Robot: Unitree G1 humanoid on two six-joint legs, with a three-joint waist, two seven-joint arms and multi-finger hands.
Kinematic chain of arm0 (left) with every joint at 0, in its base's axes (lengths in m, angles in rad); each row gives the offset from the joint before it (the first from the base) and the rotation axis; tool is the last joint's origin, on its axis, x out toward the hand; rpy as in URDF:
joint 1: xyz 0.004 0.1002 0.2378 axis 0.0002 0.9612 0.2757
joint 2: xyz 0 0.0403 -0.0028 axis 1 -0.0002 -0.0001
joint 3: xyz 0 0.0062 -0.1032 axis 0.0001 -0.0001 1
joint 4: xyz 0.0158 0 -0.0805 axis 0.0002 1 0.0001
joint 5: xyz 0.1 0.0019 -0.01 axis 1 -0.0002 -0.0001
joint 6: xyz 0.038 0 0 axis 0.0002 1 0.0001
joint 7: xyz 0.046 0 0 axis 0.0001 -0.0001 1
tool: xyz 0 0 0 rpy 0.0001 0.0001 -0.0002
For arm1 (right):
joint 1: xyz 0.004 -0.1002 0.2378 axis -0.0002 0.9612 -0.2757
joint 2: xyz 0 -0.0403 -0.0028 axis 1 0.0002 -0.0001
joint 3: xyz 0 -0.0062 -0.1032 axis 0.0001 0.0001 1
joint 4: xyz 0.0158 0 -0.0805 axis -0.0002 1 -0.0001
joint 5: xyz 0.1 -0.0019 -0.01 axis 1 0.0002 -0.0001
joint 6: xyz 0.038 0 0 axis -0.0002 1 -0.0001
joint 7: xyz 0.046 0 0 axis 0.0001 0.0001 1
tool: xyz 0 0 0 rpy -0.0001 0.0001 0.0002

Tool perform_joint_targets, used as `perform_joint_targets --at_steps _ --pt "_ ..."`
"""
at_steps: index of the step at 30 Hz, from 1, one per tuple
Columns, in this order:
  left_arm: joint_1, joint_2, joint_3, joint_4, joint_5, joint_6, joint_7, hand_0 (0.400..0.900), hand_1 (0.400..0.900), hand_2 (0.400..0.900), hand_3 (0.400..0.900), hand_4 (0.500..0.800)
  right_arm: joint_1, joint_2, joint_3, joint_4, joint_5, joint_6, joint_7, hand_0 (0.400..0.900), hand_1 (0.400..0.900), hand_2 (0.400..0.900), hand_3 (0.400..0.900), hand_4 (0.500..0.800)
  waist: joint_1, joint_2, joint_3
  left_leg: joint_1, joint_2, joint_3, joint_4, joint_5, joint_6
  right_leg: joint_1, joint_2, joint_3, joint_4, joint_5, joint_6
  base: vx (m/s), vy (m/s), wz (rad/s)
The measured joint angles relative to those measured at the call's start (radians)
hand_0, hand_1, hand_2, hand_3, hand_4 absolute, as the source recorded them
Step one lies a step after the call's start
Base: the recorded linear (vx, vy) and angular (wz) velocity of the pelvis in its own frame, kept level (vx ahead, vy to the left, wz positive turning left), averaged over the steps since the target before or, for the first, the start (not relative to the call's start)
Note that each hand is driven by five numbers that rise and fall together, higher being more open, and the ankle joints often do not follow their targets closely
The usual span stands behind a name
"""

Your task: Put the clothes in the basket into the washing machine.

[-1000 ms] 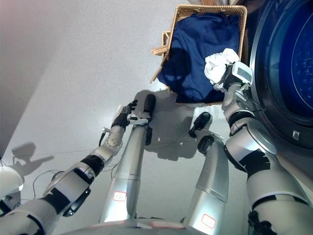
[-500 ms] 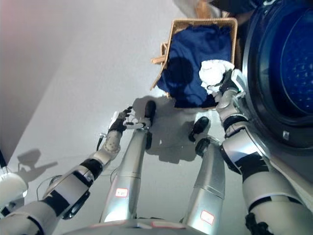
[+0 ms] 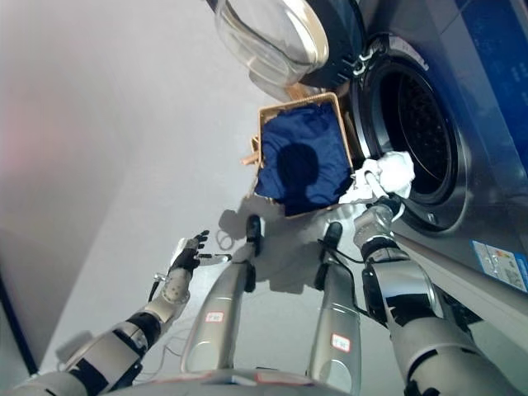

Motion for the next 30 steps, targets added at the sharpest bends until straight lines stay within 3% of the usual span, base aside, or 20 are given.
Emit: perform_joint_targets --at_steps 8,13,14,15,16,21,30 --pt "0.135 -0.029 0.009 0.009 0.000 -0.001 -0.018 0.900 0.900 0.900 0.900 0.800 -0.044 -0.019 -0.036 -0.127 0.117 -0.071 0.005 0.400 0.400 0.400 0.400 0.500 0.004 0.127 -0.083 0.092 -0.009 0.025 -0.080 0.017 0.007 0.048 0.001 0.029 -0.027 -0.002 0.012 0.06 -0.013 -0.02" --pt "0.179 -0.051 0.007 0.005 0.000 -0.002 -0.050 0.900 0.900 0.900 0.900 0.800 -0.133 -0.141 -0.086 -0.127 0.114 -0.094 -0.029 0.400 0.400 0.400 0.400 0.500 0.021 0.172 -0.115 0.114 -0.011 0.019 -0.148 0.054 0.005 0.040 -0.002 0.024 -0.015 -0.011 0.024 0.07 -0.041 0.15" --pt "0.184 -0.055 0.007 0.003 0.000 -0.003 -0.051 0.900 0.900 0.900 0.900 0.800 -0.152 -0.176 -0.085 -0.116 0.114 -0.099 -0.037 0.441 0.441 0.441 0.441 0.525 0.027 0.178 -0.120 0.114 -0.012 0.017 -0.153 0.058 0.004 0.036 -0.002 0.023 -0.013 -0.012 0.025 0.06 -0.034 0.09" --pt "0.191 -0.056 0.006 -0.003 0.000 -0.003 -0.056 0.900 0.900 0.900 0.900 0.800 -0.178 -0.215 -0.086 -0.096 0.111 -0.101 -0.047 0.900 0.900 0.900 0.900 0.800 0.035 0.184 -0.124 0.116 -0.011 0.016 -0.160 0.063 0.003 0.033 -0.002 0.023 -0.007 -0.014 0.027 0.04 -0.030 0.05" --pt "0.194 -0.056 0.006 -0.004 0.000 -0.004 -0.058 0.900 0.900 0.900 0.900 0.800 -0.203 -0.247 -0.085 -0.077 0.114 -0.093 -0.057 0.900 0.900 0.900 0.900 0.800 0.038 0.190 -0.129 0.118 -0.012 0.014 -0.166 0.067 0.002 0.027 -0.003 0.023 0.003 -0.021 0.026 0.05 -0.040 0.06" --pt "0.194 -0.057 0.006 -0.013 0.001 -0.003 -0.080 0.900 0.900 0.900 0.900 0.800 -0.210 -0.251 -0.074 -0.041 0.110 -0.087 -0.054 0.900 0.900 0.900 0.900 0.800 0.057 0.221 -0.152 0.124 -0.013 0.004 -0.180 0.077 -0.008 0.000 -0.012 0.020 0.065 -0.061 0.017 0.06 -0.041 0.00" --pt "0.195 -0.063 0.006 -0.020 -0.003 -0.002 -0.124 0.900 0.900 0.900 0.900 0.800 -0.215 -0.252 -0.063 -0.015 0.109 -0.048 0.009 0.900 0.900 0.900 0.900 0.800 0.051 0.231 -0.160 0.142 -0.008 0.010 -0.183 0.077 -0.008 -0.002 -0.004 0.030 0.089 -0.079 0.008 0.05 -0.009 -0.08"
